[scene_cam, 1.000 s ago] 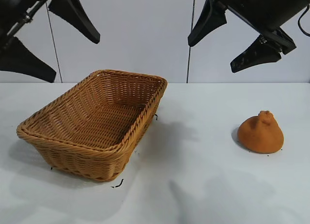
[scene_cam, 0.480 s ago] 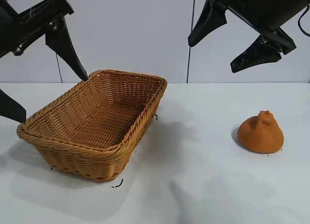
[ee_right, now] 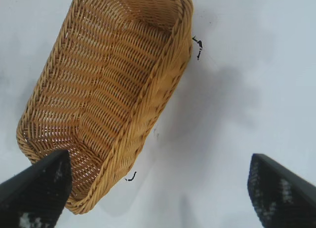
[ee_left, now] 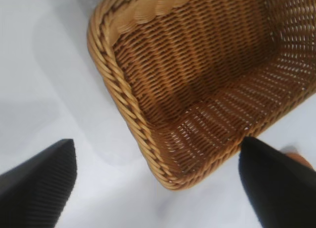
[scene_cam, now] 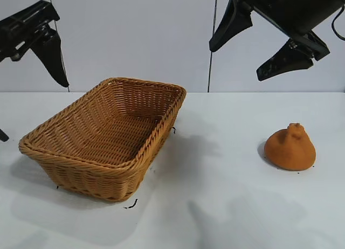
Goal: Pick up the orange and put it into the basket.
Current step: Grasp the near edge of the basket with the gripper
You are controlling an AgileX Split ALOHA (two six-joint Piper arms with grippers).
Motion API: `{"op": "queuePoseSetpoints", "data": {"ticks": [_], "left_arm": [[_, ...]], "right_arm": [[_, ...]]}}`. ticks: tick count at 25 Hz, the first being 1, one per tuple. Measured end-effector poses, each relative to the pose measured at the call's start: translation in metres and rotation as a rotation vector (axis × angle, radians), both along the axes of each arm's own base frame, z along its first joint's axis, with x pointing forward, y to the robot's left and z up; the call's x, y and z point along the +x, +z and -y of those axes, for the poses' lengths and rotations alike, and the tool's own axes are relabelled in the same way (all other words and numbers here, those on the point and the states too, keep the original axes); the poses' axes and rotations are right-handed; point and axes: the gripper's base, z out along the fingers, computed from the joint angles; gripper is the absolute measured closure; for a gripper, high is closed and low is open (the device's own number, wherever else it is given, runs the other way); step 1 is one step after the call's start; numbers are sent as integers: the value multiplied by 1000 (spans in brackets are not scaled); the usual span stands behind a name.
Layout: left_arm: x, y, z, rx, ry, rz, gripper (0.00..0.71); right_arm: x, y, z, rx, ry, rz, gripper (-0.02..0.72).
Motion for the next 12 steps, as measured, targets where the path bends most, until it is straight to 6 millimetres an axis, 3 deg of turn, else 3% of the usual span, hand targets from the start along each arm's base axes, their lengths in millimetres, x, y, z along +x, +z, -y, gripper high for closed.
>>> {"op": "queuePoseSetpoints", "data": {"ticks": [12], "left_arm": [[26,-34,14,15,66,-80,93]], "right_arm": [[0,0,0,-1,2,-4,8]]}}
